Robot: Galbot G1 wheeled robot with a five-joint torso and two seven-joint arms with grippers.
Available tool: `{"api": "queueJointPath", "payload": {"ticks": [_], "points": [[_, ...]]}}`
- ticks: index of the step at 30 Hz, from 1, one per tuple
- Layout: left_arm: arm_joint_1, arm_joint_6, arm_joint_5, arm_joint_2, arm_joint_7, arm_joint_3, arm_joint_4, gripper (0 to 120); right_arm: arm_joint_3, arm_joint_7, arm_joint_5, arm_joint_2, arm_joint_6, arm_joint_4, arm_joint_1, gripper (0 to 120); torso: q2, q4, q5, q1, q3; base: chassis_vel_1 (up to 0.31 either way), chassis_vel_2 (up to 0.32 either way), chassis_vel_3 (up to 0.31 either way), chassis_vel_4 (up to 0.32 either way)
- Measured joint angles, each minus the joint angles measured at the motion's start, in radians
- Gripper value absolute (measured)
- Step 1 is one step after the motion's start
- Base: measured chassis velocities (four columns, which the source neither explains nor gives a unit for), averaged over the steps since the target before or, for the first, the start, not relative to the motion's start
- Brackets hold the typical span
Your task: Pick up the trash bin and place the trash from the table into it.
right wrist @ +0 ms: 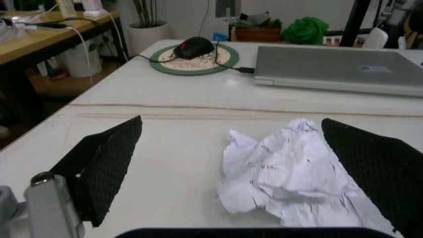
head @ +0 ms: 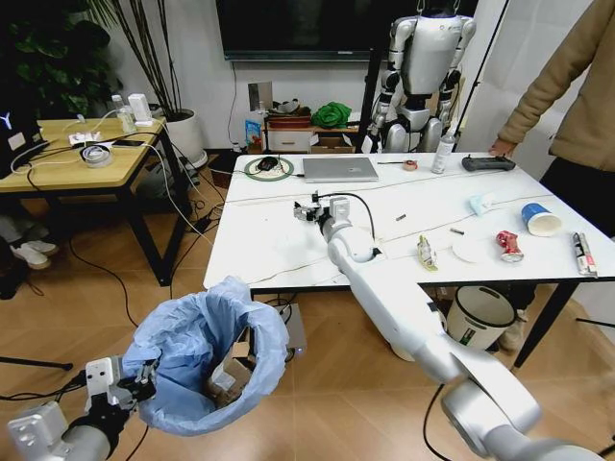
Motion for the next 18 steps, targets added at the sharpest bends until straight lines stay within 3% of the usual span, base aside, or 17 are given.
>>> {"api": "queueJointPath", "payload": {"ticks": [6, 18], "points": [[0.005, -0.002, 0.01, -0.018, 0.001, -0.002, -0.004, 0, 0.0, -0.011, -0.046, 0.056, 0.044, -0.128, 0.036, 100, 0.0, -0.0001, -0.0001, 0.0, 0.0, 0.0, 0.0, 0.0, 0.0], [0.005, -0.005, 0.018, -0.033, 0.004, 0.0, -0.007, 0, 0.009, -0.014, -0.074, 0.068, 0.072, -0.239, 0.063, 100, 0.0, -0.0002, 0.0002, 0.0, 0.0, 0.0, 0.0, 0.0, 0.0]]}}
